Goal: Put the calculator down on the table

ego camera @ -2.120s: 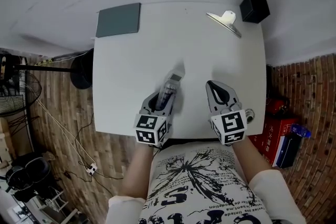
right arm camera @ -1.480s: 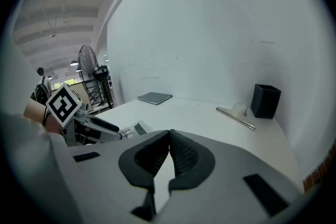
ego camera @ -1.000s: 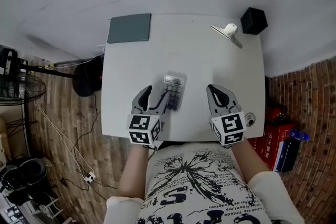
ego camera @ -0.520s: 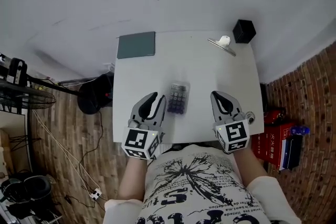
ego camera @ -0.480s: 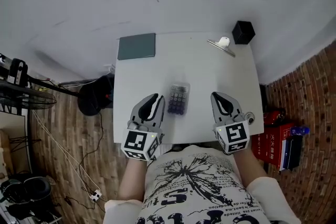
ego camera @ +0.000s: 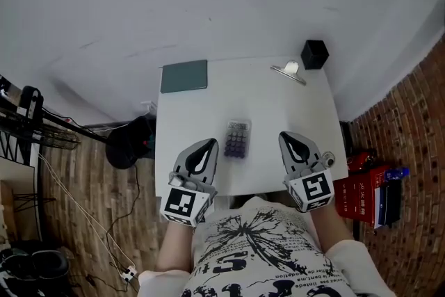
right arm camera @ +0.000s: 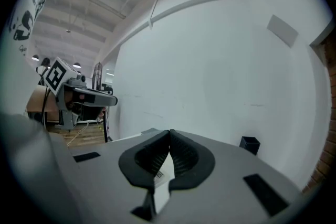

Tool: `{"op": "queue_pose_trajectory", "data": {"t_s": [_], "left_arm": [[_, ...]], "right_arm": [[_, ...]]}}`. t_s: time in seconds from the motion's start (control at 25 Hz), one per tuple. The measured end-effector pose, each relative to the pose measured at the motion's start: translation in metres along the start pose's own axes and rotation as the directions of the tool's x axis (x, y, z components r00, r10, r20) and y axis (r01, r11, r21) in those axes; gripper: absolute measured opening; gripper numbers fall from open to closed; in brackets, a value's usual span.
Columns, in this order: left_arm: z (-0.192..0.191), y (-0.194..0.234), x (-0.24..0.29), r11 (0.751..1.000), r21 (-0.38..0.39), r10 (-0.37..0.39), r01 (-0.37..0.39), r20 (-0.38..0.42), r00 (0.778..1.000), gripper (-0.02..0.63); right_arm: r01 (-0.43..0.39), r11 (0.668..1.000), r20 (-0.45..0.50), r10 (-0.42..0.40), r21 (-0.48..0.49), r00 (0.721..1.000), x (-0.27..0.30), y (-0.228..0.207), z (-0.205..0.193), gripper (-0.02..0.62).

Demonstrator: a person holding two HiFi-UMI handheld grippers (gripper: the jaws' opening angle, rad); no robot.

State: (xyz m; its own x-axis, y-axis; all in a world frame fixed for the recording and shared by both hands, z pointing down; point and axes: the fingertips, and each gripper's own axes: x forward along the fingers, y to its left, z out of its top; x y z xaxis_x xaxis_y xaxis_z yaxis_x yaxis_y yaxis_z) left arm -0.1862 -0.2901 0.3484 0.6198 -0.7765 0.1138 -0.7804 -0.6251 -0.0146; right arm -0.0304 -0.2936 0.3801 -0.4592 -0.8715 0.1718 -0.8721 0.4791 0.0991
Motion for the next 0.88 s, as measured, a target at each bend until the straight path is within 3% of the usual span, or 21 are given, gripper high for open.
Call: {"op": "queue_pose_trajectory", "data": {"t_s": [0.4,0.88], "left_arm": [[-0.0066,-0.0029,-0.0039,0.999,0.010,-0.043,0.043,-0.037,0.998,0.014],[-0.0029,-0.0063,0.0039,0.998,0.021,-0.051,0.052,-0.019,0.999,0.014]], "right_arm": [[-0.026,1.000,0.017,0.026,0.008,1.000,-0.0054,0.0118,0.0037,0.014],[-0.005,1.000,0.002,0.005,-0.013,1.000,-0.0055,0.0057,0.0005,0.014]]}}
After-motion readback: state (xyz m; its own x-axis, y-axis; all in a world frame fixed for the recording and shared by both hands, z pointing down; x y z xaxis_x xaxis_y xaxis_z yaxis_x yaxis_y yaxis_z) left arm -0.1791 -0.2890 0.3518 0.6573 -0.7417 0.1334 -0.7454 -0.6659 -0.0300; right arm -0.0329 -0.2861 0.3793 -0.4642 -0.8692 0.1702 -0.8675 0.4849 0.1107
